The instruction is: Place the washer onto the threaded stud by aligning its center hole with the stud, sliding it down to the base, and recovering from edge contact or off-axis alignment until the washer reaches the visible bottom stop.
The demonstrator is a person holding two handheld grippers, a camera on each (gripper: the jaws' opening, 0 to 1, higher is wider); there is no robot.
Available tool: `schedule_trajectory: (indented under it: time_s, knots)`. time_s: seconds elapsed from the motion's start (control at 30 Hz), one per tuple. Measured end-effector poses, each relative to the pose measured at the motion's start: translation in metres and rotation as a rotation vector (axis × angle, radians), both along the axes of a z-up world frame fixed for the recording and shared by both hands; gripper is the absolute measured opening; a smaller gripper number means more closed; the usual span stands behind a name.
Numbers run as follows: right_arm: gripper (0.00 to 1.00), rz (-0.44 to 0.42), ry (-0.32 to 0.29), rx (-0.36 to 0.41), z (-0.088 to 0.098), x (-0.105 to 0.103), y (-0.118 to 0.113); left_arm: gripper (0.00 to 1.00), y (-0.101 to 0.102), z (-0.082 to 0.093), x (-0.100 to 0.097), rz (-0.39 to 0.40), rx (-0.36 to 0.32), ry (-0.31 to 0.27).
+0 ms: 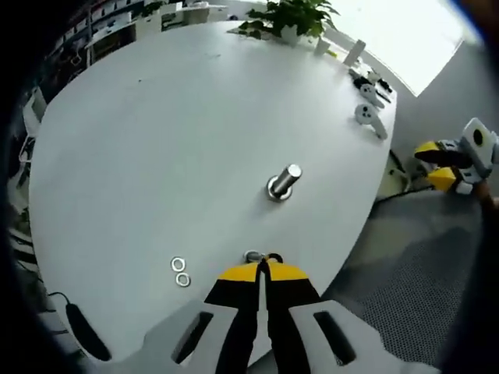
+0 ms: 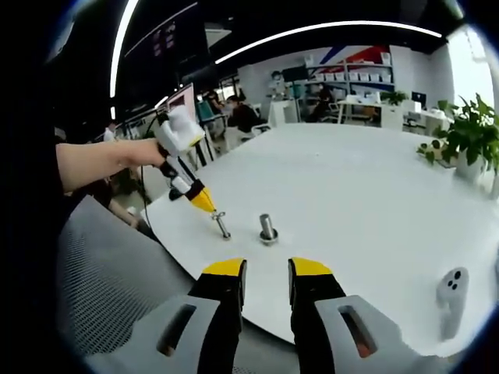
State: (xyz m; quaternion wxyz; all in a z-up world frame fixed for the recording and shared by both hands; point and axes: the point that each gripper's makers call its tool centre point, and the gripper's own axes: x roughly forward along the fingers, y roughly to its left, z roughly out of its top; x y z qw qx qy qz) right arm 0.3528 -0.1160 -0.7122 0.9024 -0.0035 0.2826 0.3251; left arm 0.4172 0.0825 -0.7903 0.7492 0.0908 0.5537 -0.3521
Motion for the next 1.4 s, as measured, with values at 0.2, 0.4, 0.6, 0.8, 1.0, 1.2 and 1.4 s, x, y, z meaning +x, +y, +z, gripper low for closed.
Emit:
schedule_trajectory:
  time_s: [0.2,0.4,0.6,0.8,1.0,1.2,1.4]
  knots:
    - [0.24,0.0,0.0,0.002,0.0,0.0,0.0,0.0,0.001,-0.003,0.003,0.03,0.023,0.021]
    - [0.24,-0.001,0.001,0.005,0.0,0.0,0.0,0.0,0.002,-0.008,0.001,0.016,0.04,0.041]
    - [0.24,0.0,0.003,0.006,0.0,0.0,0.0,0.0,0.001,-0.009,0.002,0.009,0.047,0.041]
    - [0.24,0.004,0.004,0.005,0.0,-0.001,0.001,0.0,0.001,-0.011,0.003,0.008,0.052,0.05]
    - [0.24,0.003,0.005,0.005,-0.001,-0.001,0.0,0.0,-0.001,-0.012,0.003,0.012,0.048,0.059]
    - [0.23,-0.003,0.005,0.008,0.0,0.0,-0.001,0.0,-0.001,-0.014,0.003,0.012,0.054,0.063]
    - [0.23,0.001,0.006,0.007,-0.001,0.0,0.0,0.0,-0.001,-0.014,0.003,0.012,0.063,0.07]
